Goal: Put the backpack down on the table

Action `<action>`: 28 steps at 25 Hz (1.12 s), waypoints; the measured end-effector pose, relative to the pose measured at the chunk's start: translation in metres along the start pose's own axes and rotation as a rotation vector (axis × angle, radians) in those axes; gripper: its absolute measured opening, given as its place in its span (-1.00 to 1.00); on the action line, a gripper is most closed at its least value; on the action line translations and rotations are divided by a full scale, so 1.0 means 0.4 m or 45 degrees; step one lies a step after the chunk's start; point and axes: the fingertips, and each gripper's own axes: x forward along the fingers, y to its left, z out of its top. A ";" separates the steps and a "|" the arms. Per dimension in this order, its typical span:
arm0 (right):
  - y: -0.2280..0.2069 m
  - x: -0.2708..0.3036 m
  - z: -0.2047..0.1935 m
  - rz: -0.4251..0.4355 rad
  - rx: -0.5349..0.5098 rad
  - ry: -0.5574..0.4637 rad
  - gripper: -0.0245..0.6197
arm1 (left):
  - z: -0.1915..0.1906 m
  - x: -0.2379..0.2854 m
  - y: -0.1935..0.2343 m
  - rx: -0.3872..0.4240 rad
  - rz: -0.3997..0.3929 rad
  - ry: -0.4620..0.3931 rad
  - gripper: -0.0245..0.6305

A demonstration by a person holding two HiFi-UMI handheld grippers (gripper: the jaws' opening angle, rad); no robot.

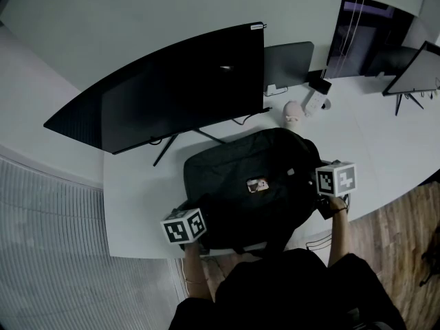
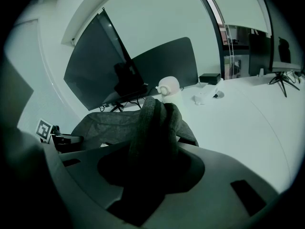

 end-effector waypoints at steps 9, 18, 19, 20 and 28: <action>-0.031 0.018 -0.019 -0.060 0.005 0.030 -0.41 | -0.007 0.014 0.020 -0.017 0.044 0.034 -0.41; -0.066 0.012 -0.023 -0.204 -0.078 0.033 -0.21 | -0.010 0.015 0.040 -0.027 0.123 0.036 -0.23; -0.070 0.010 -0.022 -0.219 -0.080 0.024 -0.20 | -0.009 0.014 0.040 -0.022 0.131 0.033 -0.21; -0.074 0.007 -0.021 -0.233 -0.084 0.016 -0.20 | -0.008 0.011 0.039 -0.018 0.137 0.029 -0.19; -0.074 -0.026 -0.003 -0.309 -0.156 -0.052 -0.18 | 0.018 -0.034 0.054 -0.022 0.218 -0.088 -0.10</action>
